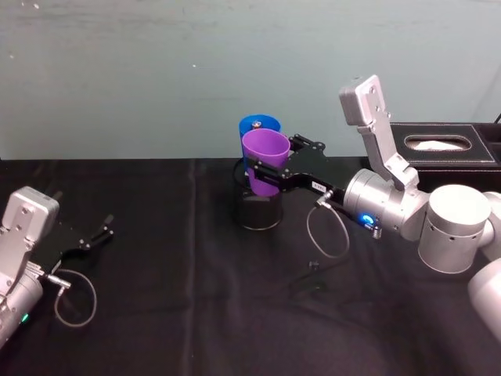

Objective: Pick up one cup with a gripper and tap it against the other cup.

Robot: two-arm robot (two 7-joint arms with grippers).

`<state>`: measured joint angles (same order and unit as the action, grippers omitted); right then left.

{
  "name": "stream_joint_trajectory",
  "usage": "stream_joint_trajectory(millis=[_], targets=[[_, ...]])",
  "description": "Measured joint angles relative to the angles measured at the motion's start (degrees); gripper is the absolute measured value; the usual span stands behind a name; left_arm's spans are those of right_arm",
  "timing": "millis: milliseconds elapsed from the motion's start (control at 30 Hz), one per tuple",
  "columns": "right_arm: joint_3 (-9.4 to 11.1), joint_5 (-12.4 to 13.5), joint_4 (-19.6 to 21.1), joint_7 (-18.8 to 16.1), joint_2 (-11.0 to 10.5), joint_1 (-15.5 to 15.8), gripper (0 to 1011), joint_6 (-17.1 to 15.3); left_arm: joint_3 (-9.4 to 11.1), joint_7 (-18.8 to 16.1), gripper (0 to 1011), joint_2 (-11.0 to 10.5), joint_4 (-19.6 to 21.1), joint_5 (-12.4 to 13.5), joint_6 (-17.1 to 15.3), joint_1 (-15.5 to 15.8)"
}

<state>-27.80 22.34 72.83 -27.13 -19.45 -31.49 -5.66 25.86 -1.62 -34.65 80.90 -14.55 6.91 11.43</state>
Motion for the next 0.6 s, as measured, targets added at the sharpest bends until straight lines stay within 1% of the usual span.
stream_joint_trajectory(millis=[200,367,600], targets=[[0.34,-0.29,-1.94,-0.06,1.01,-0.99,722,0.27,0.00,0.00,1000,0.00,0.00,0.00,0.00,0.00],[0.96,-0.07,-3.66,-0.39,1.89,-1.81,722,0.56,0.00,0.00,1000,0.00,0.00,0.00,0.00,0.00],[1.43,0.25,-5.06,-0.55,2.81,-2.63,722,0.91,0.00,0.00,1000,0.00,0.00,0.00,0.00,0.00]])
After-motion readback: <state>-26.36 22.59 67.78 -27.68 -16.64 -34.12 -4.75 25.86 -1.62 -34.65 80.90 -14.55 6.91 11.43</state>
